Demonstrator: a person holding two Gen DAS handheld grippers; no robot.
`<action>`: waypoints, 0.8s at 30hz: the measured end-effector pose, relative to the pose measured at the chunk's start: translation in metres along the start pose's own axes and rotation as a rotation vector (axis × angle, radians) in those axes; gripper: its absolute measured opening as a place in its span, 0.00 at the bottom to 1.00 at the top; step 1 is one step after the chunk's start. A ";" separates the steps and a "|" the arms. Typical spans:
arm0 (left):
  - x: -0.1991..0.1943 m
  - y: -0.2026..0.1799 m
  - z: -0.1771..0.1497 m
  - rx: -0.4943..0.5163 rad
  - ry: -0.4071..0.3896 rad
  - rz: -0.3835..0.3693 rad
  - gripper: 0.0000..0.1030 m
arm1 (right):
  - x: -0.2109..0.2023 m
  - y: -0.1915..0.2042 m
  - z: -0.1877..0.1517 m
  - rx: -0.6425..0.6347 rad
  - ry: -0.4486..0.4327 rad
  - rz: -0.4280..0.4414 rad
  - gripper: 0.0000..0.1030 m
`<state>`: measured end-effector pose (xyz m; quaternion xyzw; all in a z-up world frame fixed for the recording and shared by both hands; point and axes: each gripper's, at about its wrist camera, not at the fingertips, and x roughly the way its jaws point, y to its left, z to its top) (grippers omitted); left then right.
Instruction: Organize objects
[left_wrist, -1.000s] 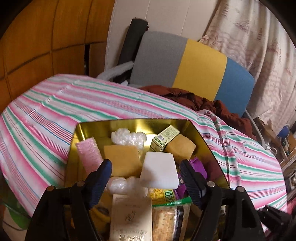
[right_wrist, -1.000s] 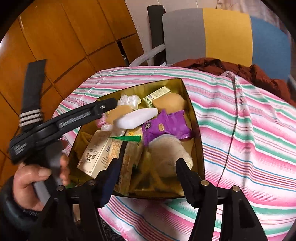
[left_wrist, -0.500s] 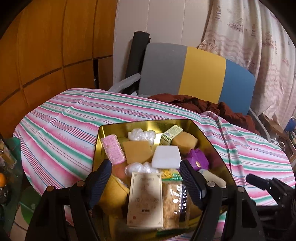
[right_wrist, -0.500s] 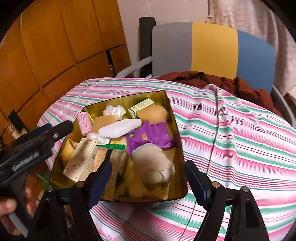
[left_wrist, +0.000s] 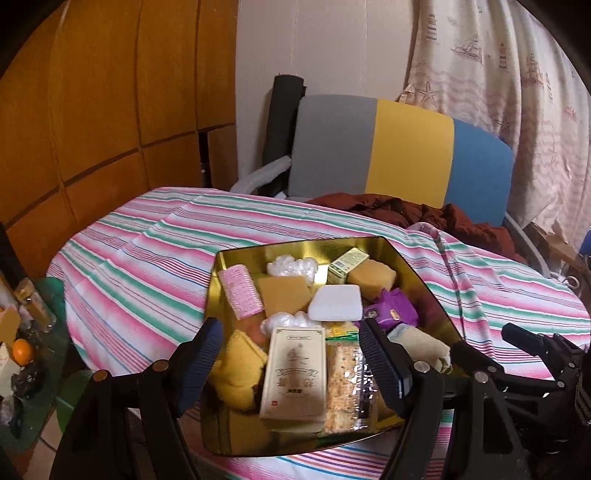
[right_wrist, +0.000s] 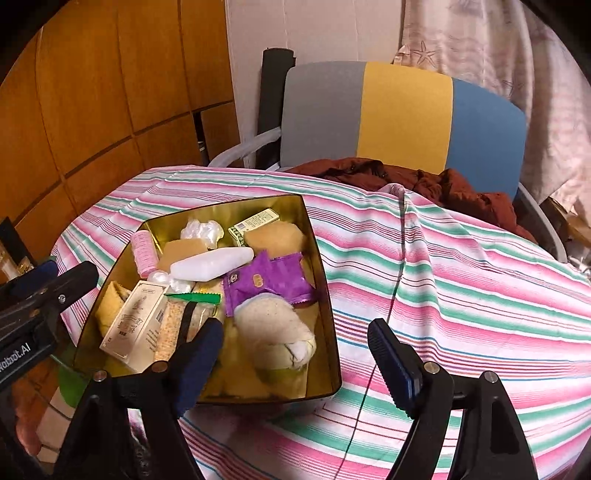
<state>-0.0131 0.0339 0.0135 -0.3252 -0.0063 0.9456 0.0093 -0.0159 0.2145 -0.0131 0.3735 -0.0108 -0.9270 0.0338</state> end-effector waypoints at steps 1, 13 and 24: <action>-0.001 0.001 0.000 -0.001 -0.003 0.013 0.75 | -0.001 0.000 -0.001 -0.001 0.000 0.001 0.79; -0.012 0.018 -0.013 -0.067 0.003 0.030 0.74 | -0.012 0.003 -0.004 0.006 -0.016 0.015 0.79; -0.007 0.024 -0.012 -0.108 0.046 -0.040 0.54 | -0.016 0.009 -0.007 -0.011 -0.027 0.034 0.79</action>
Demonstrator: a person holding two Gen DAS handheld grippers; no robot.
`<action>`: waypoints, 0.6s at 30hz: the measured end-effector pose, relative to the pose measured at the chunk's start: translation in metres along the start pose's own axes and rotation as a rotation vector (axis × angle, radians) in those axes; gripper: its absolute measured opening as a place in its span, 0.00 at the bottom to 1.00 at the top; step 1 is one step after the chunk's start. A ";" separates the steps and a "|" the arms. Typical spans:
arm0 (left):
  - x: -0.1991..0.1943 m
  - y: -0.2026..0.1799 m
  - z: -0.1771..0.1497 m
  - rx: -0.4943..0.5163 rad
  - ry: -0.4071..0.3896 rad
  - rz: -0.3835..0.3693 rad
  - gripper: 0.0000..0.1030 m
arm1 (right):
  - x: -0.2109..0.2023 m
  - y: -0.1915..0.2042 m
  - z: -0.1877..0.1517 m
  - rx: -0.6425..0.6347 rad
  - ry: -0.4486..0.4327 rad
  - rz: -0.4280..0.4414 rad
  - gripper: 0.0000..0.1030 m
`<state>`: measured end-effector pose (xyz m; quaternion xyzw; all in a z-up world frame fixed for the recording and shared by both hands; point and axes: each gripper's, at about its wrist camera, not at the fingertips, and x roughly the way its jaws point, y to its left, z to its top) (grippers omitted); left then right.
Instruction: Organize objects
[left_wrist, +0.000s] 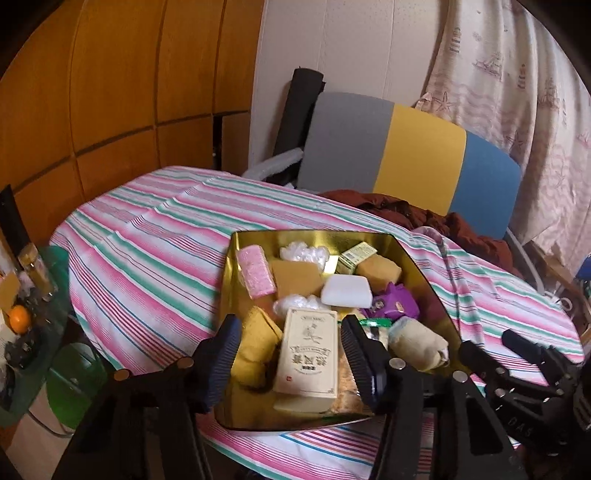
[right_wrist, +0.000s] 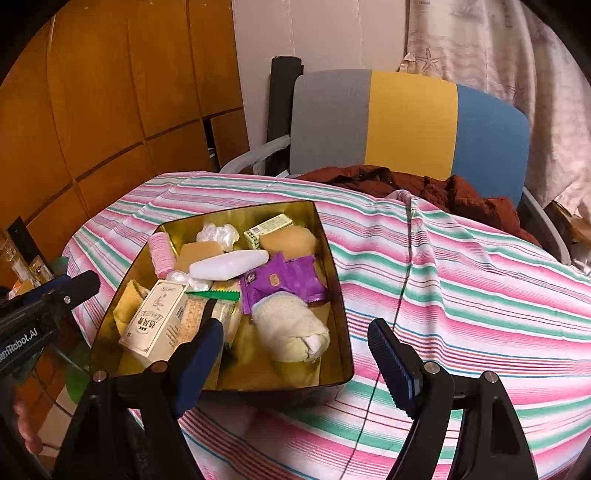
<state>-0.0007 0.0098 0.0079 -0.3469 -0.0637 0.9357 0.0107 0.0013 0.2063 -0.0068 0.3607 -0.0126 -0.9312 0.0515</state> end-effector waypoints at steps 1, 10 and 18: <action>0.000 0.000 -0.001 -0.002 0.002 -0.001 0.54 | 0.000 0.000 -0.001 -0.002 0.003 0.002 0.79; 0.002 -0.004 -0.001 0.007 0.016 -0.005 0.54 | 0.006 0.002 -0.005 -0.009 0.018 0.008 0.79; 0.003 -0.010 -0.002 0.065 -0.013 0.029 0.53 | 0.011 0.002 -0.005 -0.017 0.032 0.008 0.79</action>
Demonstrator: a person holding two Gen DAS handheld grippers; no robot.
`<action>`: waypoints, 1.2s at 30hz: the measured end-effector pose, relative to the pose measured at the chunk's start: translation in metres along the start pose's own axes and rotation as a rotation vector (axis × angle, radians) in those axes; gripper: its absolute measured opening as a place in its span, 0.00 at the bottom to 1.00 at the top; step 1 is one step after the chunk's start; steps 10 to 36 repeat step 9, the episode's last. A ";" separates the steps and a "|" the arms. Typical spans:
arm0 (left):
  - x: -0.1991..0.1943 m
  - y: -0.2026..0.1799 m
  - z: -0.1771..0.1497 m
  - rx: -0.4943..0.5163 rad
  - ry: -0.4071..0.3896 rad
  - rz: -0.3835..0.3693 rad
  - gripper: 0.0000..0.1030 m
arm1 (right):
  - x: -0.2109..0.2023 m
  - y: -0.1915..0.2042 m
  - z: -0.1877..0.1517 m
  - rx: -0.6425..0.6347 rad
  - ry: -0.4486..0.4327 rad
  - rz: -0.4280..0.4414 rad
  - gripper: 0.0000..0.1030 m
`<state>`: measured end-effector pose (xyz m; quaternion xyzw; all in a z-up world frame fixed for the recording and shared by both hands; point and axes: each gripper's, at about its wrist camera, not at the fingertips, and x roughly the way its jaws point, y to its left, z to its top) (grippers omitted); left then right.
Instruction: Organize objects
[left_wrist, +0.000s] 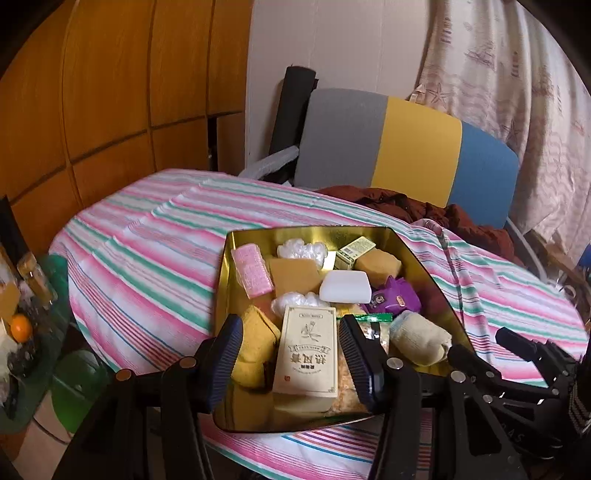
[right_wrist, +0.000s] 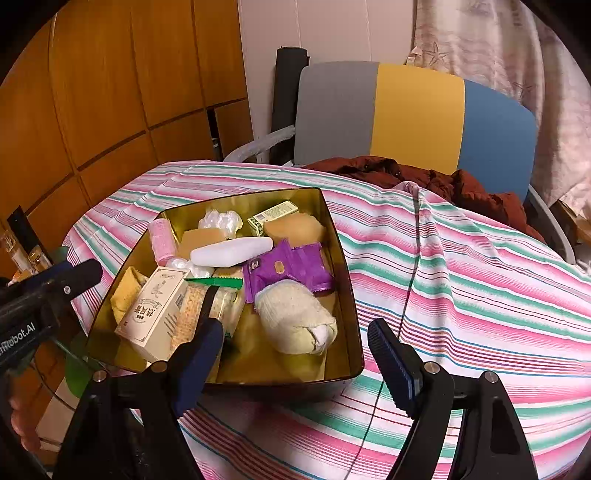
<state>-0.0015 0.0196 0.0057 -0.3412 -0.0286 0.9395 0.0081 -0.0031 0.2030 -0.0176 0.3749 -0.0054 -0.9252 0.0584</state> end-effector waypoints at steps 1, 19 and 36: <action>0.000 0.000 0.000 0.006 -0.009 0.005 0.53 | 0.001 0.000 0.000 -0.001 0.000 -0.001 0.79; 0.001 0.004 0.003 0.002 -0.030 -0.009 0.48 | 0.001 -0.002 0.002 0.001 -0.006 -0.008 0.79; 0.001 0.004 0.003 0.002 -0.030 -0.009 0.48 | 0.001 -0.002 0.002 0.001 -0.006 -0.008 0.79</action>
